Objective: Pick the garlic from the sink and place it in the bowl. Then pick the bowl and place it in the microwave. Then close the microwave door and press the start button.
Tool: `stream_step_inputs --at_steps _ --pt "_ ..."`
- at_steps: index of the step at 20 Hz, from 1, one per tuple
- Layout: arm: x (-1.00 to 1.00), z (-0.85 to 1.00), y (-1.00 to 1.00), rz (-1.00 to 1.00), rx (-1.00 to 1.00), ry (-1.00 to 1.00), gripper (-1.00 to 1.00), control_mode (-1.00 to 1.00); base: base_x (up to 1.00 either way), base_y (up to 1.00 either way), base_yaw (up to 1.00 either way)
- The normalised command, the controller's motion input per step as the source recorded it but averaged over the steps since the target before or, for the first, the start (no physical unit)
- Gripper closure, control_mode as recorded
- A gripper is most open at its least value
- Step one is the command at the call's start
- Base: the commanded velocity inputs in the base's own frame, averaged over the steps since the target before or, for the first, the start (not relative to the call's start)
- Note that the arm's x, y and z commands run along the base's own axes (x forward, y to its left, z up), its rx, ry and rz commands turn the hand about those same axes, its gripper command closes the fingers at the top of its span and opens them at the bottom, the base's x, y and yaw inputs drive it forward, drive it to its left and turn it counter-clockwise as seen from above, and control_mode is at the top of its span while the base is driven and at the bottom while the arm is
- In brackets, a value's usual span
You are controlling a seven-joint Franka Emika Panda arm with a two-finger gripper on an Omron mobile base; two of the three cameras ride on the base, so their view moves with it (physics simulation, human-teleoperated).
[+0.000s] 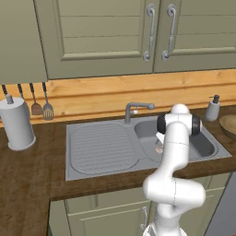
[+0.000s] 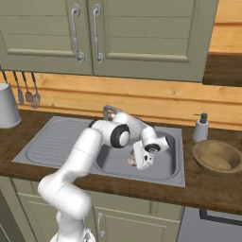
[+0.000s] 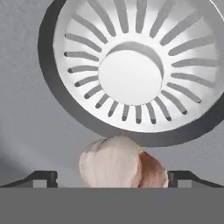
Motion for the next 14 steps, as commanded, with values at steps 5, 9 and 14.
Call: stream_step_inputs --at_steps 5,9,14 --pt "0.44 -0.40 0.00 -0.04 0.00 0.00 -1.00 -1.00 0.00 0.00 0.00" --pt "0.05 -0.25 0.00 -0.01 0.00 0.00 1.00 -1.00 0.00 0.00 0.00" --pt "-0.03 -0.07 -0.02 0.00 -0.01 0.00 1.00 -1.00 0.00 0.00 0.00"
